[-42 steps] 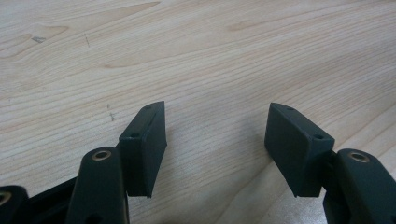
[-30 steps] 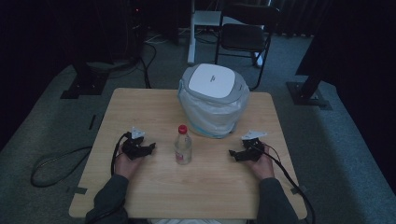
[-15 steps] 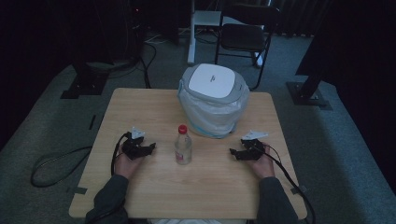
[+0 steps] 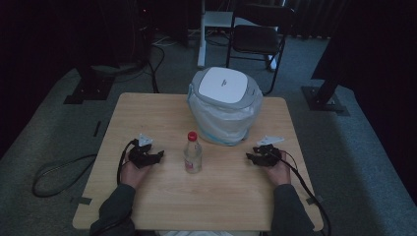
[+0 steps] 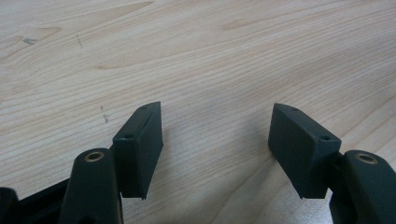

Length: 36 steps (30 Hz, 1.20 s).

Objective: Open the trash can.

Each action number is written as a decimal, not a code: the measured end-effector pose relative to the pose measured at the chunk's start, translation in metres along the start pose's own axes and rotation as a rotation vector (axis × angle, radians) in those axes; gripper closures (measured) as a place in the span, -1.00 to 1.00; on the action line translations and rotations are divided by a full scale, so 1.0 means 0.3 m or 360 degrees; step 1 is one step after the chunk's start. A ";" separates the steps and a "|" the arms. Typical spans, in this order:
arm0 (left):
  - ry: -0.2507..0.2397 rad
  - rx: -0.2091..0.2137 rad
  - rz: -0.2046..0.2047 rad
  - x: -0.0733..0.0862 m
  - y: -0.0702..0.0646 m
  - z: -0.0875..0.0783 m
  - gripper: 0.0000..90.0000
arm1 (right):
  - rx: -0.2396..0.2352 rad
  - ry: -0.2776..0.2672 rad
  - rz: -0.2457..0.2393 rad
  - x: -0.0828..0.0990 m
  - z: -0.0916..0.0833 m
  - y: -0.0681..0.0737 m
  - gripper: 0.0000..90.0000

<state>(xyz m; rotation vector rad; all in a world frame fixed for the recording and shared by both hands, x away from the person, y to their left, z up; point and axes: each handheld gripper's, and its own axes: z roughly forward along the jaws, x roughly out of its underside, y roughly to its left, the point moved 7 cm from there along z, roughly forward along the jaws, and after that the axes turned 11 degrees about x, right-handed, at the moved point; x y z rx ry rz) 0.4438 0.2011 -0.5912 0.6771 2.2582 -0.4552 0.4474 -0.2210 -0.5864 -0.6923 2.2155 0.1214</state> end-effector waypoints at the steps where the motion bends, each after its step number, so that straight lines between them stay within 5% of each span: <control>1: 0.0000 0.0000 0.0000 0.000 0.000 0.000 -0.20 | 0.0000 0.0000 0.0000 0.000 0.000 0.000 0.19; 15: 0.0000 0.0000 0.0000 0.000 0.000 0.000 -0.20 | 0.0014 -0.0023 0.0133 -0.056 -0.025 -0.058 0.38; 21: 0.0000 0.0000 0.0000 0.000 0.000 0.000 -0.20 | -0.0016 -0.0025 0.0151 -0.090 -0.024 -0.068 0.61; 26: 0.0000 0.0000 0.0000 0.000 0.000 0.000 -0.20 | 0.0033 -0.0064 0.0120 -0.124 -0.018 -0.075 0.88; 36: -0.0001 -0.0001 -0.0001 0.000 0.000 0.000 -0.20 | 0.0095 -0.0074 0.0119 -0.184 0.016 -0.108 1.00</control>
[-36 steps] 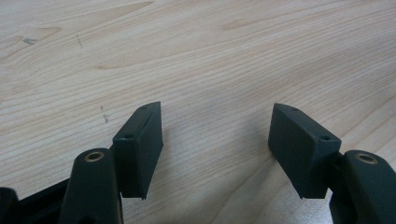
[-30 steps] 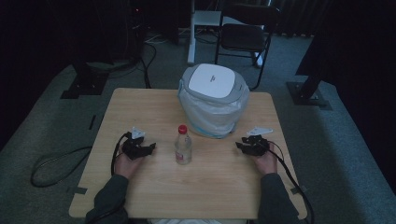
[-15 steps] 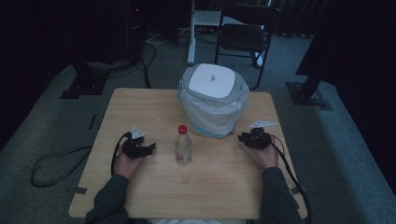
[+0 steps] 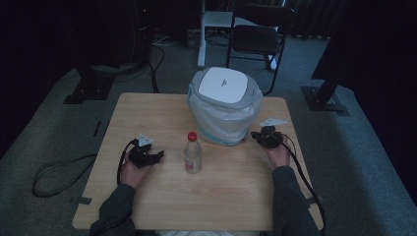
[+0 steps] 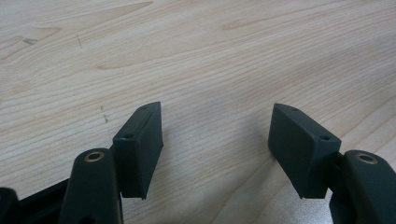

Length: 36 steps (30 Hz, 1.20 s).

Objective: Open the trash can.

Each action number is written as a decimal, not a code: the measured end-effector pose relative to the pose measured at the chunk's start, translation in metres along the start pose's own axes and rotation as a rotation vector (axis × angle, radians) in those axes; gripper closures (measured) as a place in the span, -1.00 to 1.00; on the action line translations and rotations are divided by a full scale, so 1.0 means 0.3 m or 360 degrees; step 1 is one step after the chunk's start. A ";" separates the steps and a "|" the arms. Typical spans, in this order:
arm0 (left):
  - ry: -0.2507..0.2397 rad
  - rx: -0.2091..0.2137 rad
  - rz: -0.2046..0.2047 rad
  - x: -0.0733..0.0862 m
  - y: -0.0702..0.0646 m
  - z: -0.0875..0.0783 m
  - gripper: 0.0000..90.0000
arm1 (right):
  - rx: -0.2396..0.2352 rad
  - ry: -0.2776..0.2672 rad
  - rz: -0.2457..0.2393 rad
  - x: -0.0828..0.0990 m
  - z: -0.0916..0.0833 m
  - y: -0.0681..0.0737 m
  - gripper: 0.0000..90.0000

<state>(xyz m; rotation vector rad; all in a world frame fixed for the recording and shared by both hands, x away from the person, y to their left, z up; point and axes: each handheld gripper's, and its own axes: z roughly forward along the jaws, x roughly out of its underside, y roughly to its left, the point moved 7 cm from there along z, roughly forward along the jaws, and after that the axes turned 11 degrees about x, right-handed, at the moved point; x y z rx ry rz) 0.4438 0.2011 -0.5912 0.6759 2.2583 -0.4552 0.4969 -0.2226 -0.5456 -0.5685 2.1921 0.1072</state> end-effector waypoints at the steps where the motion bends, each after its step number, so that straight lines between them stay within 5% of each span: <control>1: 0.0000 0.0000 0.0001 0.000 0.000 0.000 -0.20 | 0.0004 0.0000 -0.0001 -0.005 0.005 -0.001 1.00; 7: -0.0001 -0.0001 0.0000 0.000 0.000 0.000 -0.20 | 0.0019 0.0007 -0.0020 -0.029 0.031 0.004 1.00; 15: -0.0001 -0.0001 -0.0001 0.000 0.000 0.001 -0.20 | 0.0013 0.0004 0.0057 -0.034 0.076 -0.005 1.00; 22: -0.0002 -0.0002 -0.0002 -0.001 0.000 0.001 -0.20 | 0.0019 0.0046 0.0018 -0.034 0.117 0.018 1.00; 36: -0.0001 -0.0004 -0.0002 0.000 0.000 0.001 -0.20 | -0.0006 0.0010 0.0128 -0.027 0.141 0.029 1.00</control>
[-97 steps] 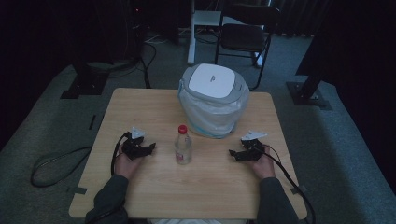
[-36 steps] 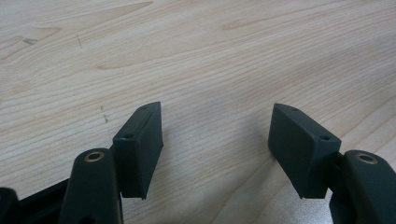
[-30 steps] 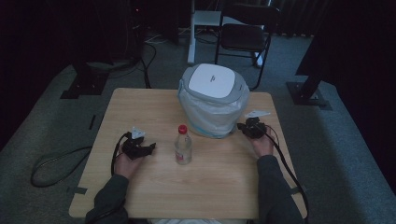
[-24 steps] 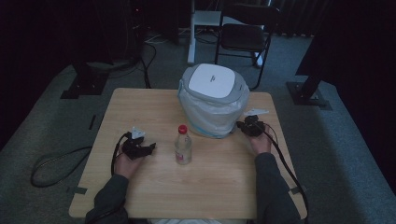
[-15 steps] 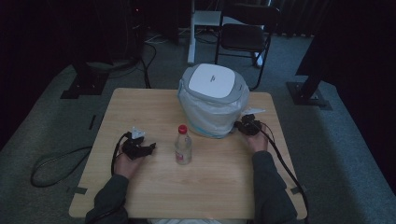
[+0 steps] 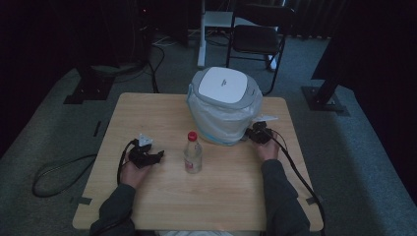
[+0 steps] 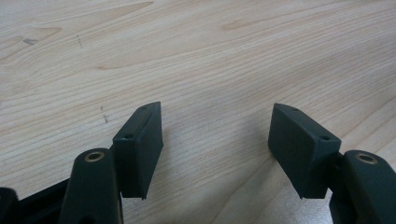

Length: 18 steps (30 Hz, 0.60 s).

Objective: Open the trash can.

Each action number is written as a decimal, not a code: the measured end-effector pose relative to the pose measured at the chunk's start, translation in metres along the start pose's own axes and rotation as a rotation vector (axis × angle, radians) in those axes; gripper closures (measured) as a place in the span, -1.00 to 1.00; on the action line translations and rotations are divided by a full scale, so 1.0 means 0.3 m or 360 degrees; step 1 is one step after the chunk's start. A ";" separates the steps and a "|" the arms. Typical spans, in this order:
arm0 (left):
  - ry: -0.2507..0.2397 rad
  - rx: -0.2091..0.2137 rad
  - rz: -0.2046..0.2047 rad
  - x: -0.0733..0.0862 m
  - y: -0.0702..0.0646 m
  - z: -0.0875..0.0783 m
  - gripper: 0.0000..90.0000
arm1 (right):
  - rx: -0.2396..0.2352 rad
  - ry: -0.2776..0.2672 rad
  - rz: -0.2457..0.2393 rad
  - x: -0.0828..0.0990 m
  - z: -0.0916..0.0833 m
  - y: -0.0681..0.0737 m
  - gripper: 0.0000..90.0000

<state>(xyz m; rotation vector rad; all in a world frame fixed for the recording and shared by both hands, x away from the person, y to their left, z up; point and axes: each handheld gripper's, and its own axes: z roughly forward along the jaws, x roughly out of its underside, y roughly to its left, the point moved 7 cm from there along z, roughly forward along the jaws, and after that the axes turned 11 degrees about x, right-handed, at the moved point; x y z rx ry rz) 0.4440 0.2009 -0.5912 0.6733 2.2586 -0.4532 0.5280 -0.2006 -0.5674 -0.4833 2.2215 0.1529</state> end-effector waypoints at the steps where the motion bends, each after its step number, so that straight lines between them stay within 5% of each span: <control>1: 0.0000 0.0000 0.0000 0.000 0.000 0.000 -0.20 | 0.0002 0.0001 -0.0003 0.000 0.000 0.000 1.00; 18: -0.0001 0.0000 0.0000 -0.001 0.000 0.001 -0.20 | 0.0038 0.0038 -0.0006 0.017 0.018 0.007 1.00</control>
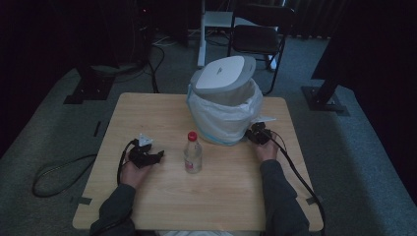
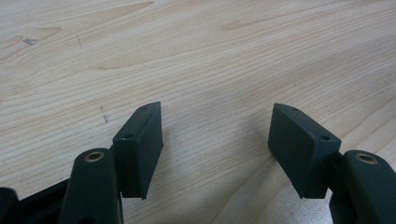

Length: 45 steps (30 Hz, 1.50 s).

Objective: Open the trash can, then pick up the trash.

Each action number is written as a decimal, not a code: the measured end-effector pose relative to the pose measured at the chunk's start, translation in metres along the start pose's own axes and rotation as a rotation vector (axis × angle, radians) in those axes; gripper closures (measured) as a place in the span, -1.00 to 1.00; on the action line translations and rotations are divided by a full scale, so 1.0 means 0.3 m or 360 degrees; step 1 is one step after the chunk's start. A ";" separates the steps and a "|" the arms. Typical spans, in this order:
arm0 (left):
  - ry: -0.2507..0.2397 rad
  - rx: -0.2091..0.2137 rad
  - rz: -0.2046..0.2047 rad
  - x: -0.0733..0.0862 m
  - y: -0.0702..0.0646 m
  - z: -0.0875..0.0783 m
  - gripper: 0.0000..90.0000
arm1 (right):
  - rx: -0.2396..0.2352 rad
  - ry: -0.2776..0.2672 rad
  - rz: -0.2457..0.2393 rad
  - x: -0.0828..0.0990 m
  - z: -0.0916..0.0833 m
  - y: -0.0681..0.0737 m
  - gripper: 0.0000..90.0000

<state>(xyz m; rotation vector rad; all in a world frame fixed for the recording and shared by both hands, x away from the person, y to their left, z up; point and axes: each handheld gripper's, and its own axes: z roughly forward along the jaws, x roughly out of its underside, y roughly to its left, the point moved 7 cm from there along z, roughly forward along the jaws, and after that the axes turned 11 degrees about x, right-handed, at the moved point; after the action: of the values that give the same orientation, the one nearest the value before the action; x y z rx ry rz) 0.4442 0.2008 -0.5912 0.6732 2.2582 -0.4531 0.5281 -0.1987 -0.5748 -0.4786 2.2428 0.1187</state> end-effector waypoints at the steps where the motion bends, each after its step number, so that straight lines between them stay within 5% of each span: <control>1: 0.0000 0.0000 0.0000 0.000 0.000 0.000 -0.20 | 0.0000 0.0002 0.0003 0.001 0.002 -0.001 1.00; 10: 0.0000 0.0000 0.0000 0.000 0.000 0.000 -0.20 | -0.0028 0.0019 0.0048 0.008 0.012 -0.004 1.00; 38: -0.0004 0.0004 0.0001 -0.003 0.000 0.004 -0.20 | -0.0016 0.0010 0.0014 0.008 0.011 0.000 1.00; 42: 0.0001 0.0000 -0.0009 -0.002 0.001 -0.004 -0.07 | -0.0015 0.0012 0.0018 0.008 0.011 -0.001 1.00; 45: -0.0021 0.0058 -0.0052 -0.008 -0.009 -0.017 -0.02 | -0.0022 0.0013 0.0016 0.008 0.012 -0.002 1.00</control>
<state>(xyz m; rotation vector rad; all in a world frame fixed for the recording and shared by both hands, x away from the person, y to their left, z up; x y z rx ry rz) 0.4414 0.2002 -0.5857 0.6510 2.2562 -0.5145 0.5295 -0.1993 -0.5789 -0.4759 2.2538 0.1381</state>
